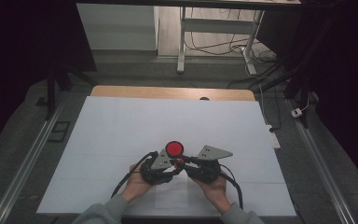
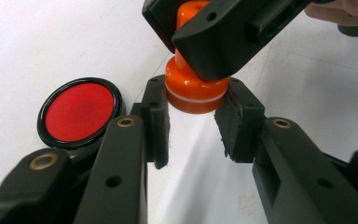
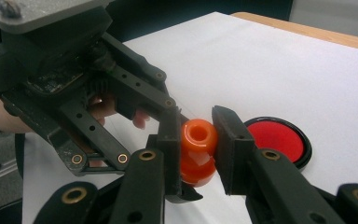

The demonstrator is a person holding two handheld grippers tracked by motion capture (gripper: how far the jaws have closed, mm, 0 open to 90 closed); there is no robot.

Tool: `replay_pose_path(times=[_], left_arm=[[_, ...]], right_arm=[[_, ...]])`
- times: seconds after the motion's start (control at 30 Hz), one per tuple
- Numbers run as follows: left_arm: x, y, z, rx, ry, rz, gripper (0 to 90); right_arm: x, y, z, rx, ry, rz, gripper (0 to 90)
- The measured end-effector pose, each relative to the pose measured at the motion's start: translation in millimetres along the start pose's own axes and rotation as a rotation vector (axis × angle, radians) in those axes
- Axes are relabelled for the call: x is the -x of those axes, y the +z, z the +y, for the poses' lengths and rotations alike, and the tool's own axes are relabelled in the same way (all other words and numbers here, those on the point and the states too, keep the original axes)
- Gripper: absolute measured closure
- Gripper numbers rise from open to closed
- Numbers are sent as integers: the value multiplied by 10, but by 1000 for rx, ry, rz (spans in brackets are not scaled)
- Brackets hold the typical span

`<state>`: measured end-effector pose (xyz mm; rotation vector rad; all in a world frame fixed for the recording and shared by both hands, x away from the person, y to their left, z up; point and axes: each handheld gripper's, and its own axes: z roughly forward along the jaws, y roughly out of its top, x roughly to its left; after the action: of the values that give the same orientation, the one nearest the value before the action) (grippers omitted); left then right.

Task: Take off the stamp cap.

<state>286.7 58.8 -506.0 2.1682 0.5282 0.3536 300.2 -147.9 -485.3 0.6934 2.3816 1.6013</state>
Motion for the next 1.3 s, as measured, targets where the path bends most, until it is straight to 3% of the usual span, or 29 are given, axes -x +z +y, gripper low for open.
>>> replay_pose_path(times=[0.27,0.3,0.33,0.37,0.4,0.5,0.67,1.3], left_arm=[[3,-8,-1,-7,5,1,654],[30,57,-21,-101,60,15,655],[30,57,-21,-101,60,15,654],[62,110,-55,-137,88,20,654],[75,110,-60,-91,34,-27,654],[80,45,0,-54,43,-19,654],[31,8,-29,-73,26,-5,653],[-81,-263,-123,-11,-48,12,652]], right_arm=[[-23,3,3,-3,-5,-10,727],[-26,-10,4,23,-2,-23,727],[-16,-60,31,69,15,-43,727],[-16,-60,31,69,15,-43,727],[47,-174,122,118,34,-58,728],[108,-291,153,134,32,-78,727],[149,-298,142,129,43,-72,727],[166,-261,118,109,39,-63,726]])
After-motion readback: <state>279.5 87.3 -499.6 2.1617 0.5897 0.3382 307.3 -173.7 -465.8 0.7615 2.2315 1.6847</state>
